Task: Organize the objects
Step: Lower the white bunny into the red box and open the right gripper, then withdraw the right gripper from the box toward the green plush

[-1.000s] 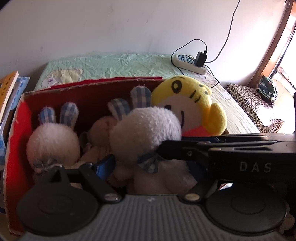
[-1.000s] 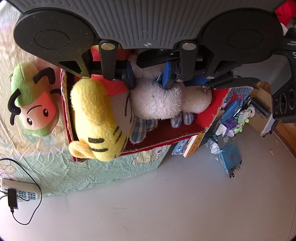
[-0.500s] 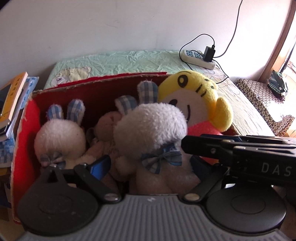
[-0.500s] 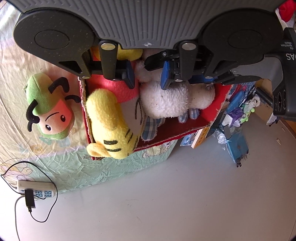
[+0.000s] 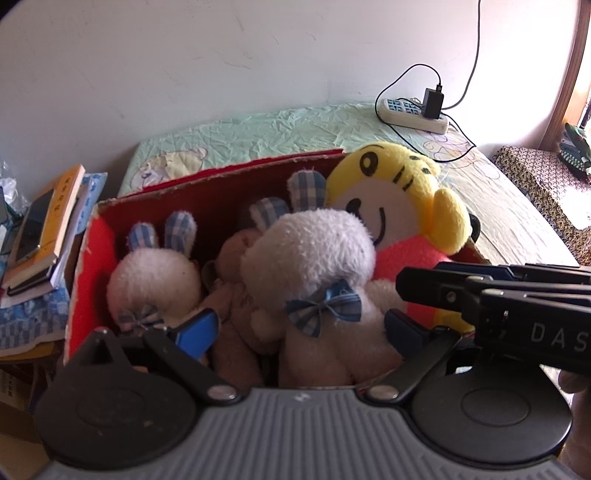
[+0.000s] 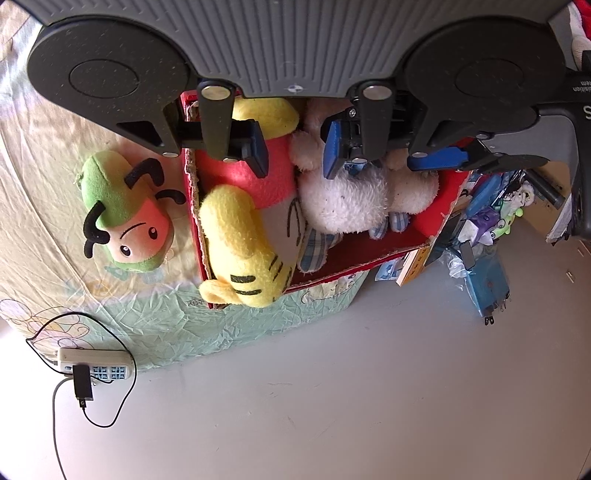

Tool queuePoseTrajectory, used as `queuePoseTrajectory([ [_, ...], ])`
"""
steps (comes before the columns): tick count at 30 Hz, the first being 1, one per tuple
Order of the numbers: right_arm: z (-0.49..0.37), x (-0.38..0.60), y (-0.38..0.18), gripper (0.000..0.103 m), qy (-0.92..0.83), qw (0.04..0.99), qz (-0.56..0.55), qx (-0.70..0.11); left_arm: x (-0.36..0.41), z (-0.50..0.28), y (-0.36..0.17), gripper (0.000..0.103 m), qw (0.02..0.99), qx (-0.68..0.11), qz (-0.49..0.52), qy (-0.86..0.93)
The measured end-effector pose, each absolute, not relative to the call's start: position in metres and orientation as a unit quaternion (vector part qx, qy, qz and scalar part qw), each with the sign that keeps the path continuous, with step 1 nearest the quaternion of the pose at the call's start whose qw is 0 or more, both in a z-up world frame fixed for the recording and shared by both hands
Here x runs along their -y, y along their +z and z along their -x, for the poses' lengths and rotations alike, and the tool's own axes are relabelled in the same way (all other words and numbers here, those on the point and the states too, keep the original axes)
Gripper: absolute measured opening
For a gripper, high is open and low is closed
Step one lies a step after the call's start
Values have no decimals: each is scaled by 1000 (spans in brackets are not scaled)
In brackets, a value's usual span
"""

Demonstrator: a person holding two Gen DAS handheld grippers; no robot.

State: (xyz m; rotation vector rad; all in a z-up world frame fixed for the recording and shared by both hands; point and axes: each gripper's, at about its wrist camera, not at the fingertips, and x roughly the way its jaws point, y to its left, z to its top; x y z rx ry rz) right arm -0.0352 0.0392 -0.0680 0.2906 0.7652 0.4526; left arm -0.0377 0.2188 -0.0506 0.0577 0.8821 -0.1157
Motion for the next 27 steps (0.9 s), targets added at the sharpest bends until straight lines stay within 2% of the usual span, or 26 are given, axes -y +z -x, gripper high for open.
queuePoseTrajectory([
  [27,28,4,-54,38,286,873,-102,-380,-179,49,-31,98,898,-428,-38,96],
])
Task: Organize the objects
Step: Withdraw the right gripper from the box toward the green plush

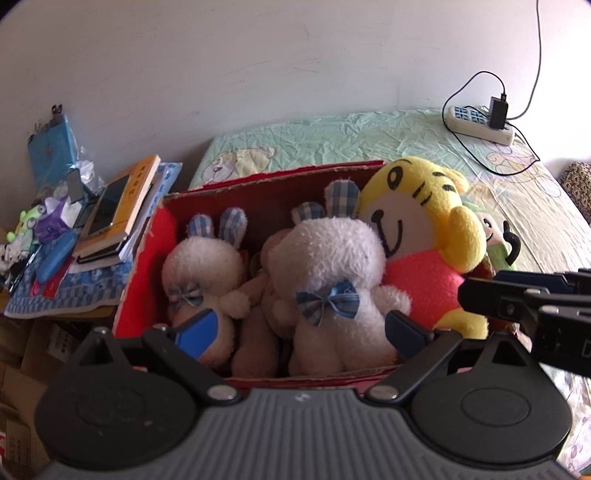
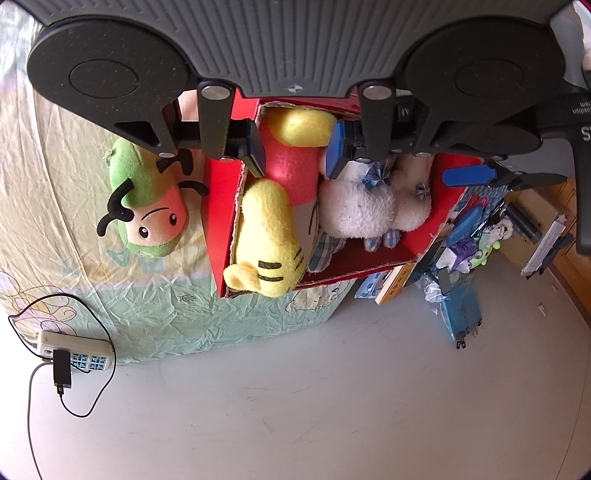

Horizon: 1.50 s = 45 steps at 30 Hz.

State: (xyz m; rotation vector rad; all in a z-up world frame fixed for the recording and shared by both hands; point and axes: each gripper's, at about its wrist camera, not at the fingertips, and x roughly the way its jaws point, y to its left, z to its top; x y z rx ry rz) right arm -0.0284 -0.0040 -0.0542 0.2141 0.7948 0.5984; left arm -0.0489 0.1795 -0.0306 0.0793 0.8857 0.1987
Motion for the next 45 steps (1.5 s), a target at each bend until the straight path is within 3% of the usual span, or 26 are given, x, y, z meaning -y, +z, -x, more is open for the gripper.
queuePoseTrajectory([
  [15,25,38,-50,38,328,863,-95,-374,-149,67,-3,98,901,-410,-27,139],
  [45,12,123,-71,39,271,866,-101,-408,-47,59,-13,97,902,-425,-38,70],
])
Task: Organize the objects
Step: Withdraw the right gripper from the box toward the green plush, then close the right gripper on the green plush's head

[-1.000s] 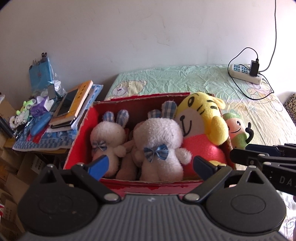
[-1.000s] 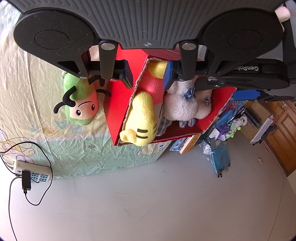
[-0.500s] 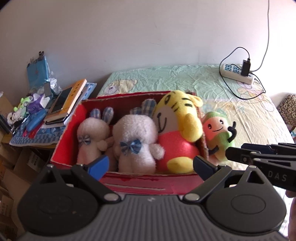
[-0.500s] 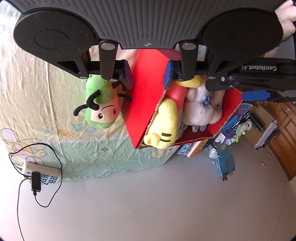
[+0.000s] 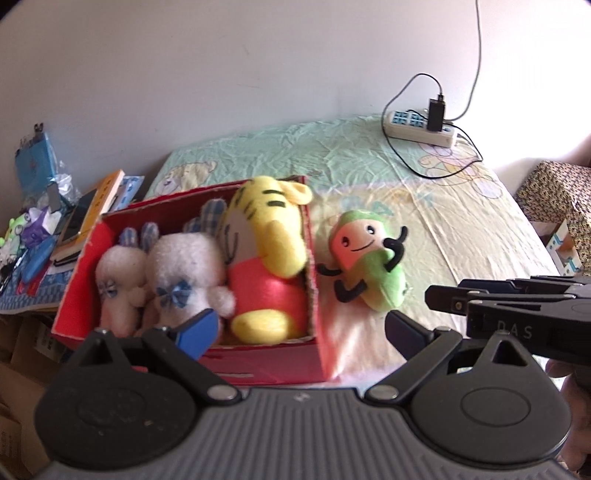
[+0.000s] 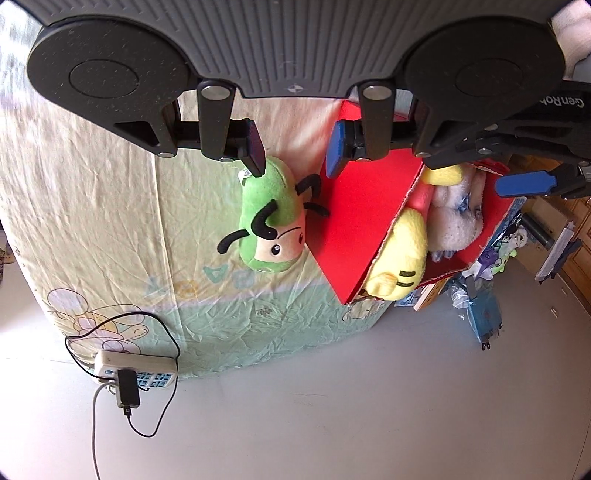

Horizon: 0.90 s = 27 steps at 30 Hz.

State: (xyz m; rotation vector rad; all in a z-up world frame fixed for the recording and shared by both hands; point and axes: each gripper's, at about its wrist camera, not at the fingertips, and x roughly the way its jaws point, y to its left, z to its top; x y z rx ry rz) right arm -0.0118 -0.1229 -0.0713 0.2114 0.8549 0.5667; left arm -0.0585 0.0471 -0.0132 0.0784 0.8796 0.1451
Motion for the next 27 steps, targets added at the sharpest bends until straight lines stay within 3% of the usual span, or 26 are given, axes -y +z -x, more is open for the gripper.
queuePoseTrajectory([
  [18,-15,179,-101,41,226,856,-148,-440,12,41,-52,94,898,-431,-52,-71],
  [27,-50,189,-105,46,257,831,-182,-459,29,12,-86,95,896,-433,-81,-55],
])
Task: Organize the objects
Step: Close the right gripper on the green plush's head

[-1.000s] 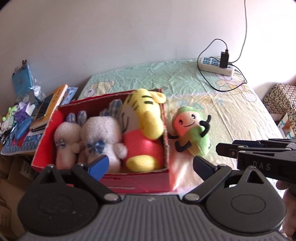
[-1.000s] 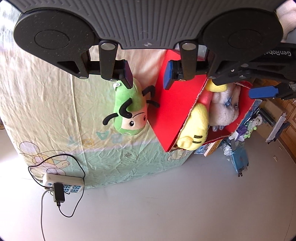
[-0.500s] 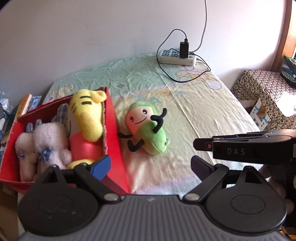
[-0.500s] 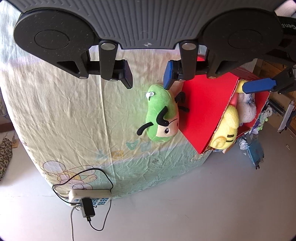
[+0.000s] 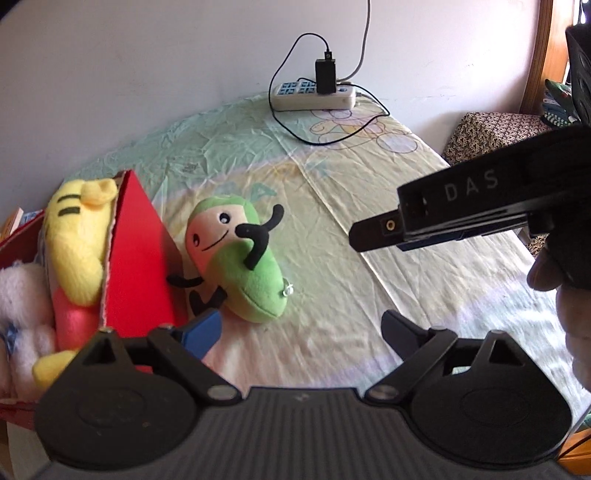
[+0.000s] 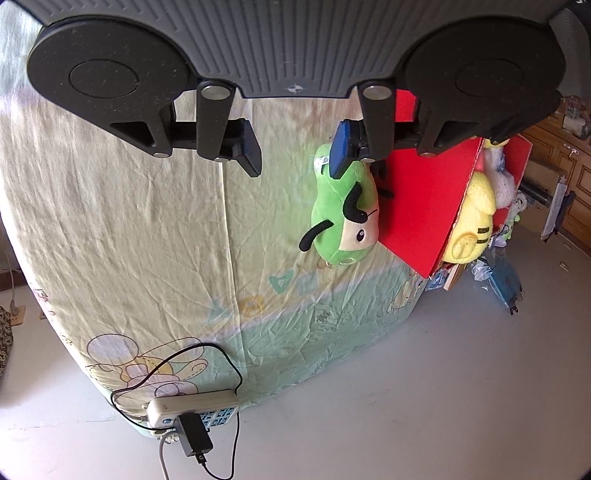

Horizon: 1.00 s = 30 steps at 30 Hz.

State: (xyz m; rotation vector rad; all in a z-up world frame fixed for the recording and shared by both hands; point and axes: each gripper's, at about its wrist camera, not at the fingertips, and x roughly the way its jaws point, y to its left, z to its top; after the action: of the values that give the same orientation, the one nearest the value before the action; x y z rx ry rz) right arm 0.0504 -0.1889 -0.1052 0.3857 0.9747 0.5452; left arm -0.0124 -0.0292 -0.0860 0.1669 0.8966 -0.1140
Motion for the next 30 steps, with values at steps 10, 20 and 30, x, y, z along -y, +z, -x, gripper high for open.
queuePoseTrajectory([
  [10,-87,166,-113,52,289,805,-190,-482,26,-19,-101,97,902,-421,-87,-38],
  [20,-118,144,-126,57,308,771,-211,-516,10,-52,-121,95,898,-435,-61,-35],
  [30,-140,126,-143,57,331,739,-214,-547,7,-56,-120,94,907,-411,-78,-43],
])
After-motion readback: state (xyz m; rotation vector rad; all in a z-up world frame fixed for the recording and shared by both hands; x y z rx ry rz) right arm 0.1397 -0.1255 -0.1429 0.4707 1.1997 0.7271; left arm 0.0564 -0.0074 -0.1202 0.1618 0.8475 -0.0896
